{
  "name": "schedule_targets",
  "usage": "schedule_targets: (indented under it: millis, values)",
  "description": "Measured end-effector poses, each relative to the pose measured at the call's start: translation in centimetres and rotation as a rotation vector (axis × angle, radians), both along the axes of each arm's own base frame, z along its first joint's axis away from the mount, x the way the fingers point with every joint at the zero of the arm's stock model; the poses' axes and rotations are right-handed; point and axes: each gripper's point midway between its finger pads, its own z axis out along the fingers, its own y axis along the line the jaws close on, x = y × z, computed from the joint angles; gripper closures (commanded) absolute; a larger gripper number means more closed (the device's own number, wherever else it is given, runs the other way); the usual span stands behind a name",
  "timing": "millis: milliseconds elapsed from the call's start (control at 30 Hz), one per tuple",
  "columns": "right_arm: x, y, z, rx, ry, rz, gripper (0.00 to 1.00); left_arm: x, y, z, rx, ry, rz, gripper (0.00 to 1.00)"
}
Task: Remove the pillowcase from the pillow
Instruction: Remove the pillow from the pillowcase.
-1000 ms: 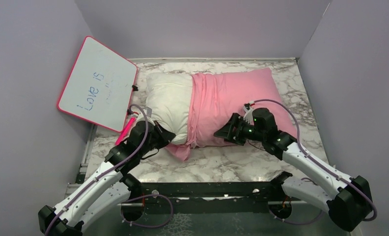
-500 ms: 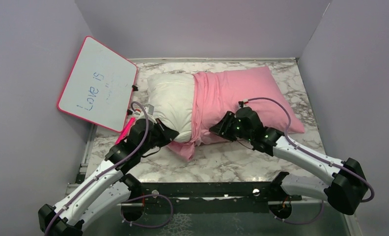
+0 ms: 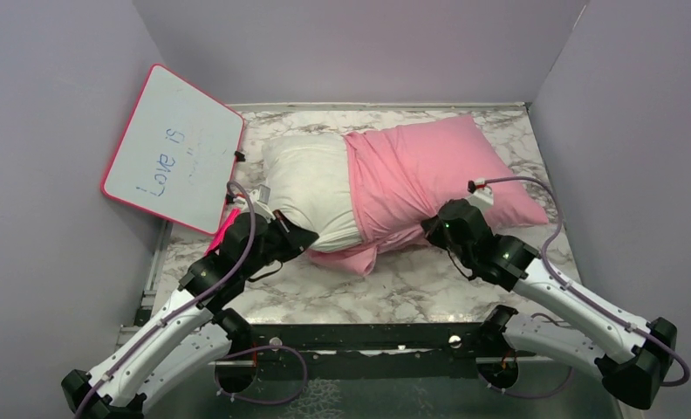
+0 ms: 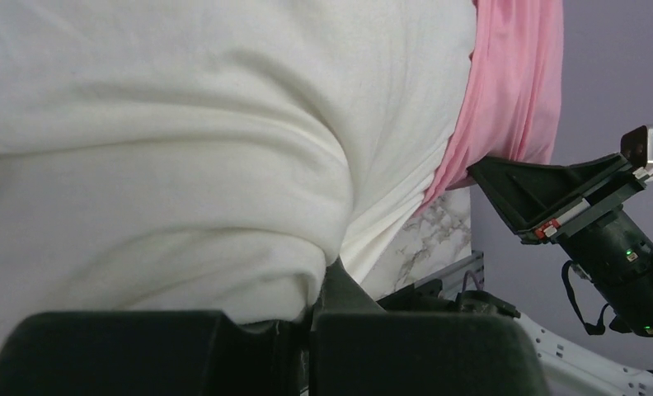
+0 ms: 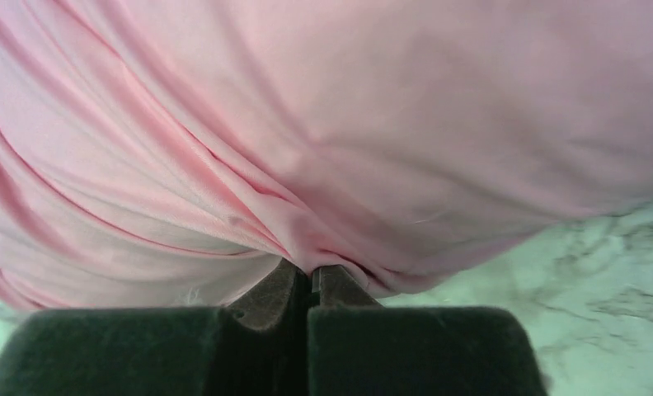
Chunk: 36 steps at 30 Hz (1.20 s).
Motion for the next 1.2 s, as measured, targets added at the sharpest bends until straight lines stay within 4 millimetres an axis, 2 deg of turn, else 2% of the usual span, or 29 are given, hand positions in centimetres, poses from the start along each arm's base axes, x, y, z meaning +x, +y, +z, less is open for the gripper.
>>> schedule_targets:
  millis: [133,233,300,367,467,533,633,733,933,1033,1100,1167,1200]
  values:
    - [-0.5,-3.1,0.8,-0.074,-0.017,-0.088,0.99,-0.5,0.2,0.9,-0.004,-0.011,-0.004,1.0]
    - [-1.0,-3.2,1.6,-0.074,-0.019,-0.068,0.97,-0.7,0.4,1.2,-0.007,-0.016,-0.004,1.0]
    - [-1.4,-2.6,1.7,-0.061,-0.007,-0.013,0.9,-0.8,0.6,1.2,-0.004,-0.016,0.001,1.0]
    - [-2.0,-1.3,1.8,-0.04,0.008,0.083,0.77,-0.8,0.9,0.9,0.007,-0.009,0.009,1.0]
    - [-2.9,1.7,2.6,0.057,0.015,0.242,0.49,-0.9,1.2,0.4,0.026,0.007,0.016,1.0]
    - [-3.8,3.9,3.1,0.136,0.011,0.354,0.44,-0.9,1.2,0.2,0.029,0.011,0.016,1.0]
    - [-4.9,6.3,3.3,0.207,0.022,0.478,0.42,-0.9,1.2,0.2,0.028,0.013,0.015,1.0]
    - [-5.5,7.8,2.9,0.231,0.048,0.539,0.41,-0.9,1.1,0.2,0.027,0.015,0.01,1.0]
    - [-7.2,10.2,0.4,0.25,0.136,0.576,0.4,-0.8,0.8,0.1,0.027,0.021,0.002,1.0]
    - [-6.9,10.9,-1.1,0.243,0.183,0.534,0.4,-0.8,0.8,0.1,0.026,0.021,0.002,1.0]
    - [-6.0,10.8,-2.2,0.225,0.208,0.47,0.41,-0.9,0.7,0.1,0.023,0.022,-0.004,1.0]
    - [-5.1,10.9,-2.9,0.218,0.223,0.406,0.51,-1.0,0.7,0.1,0.02,0.024,-0.009,1.0]
    - [-4.8,10.9,-3.0,0.217,0.224,0.38,0.61,-1.0,0.6,0.2,0.019,0.024,-0.01,1.0]
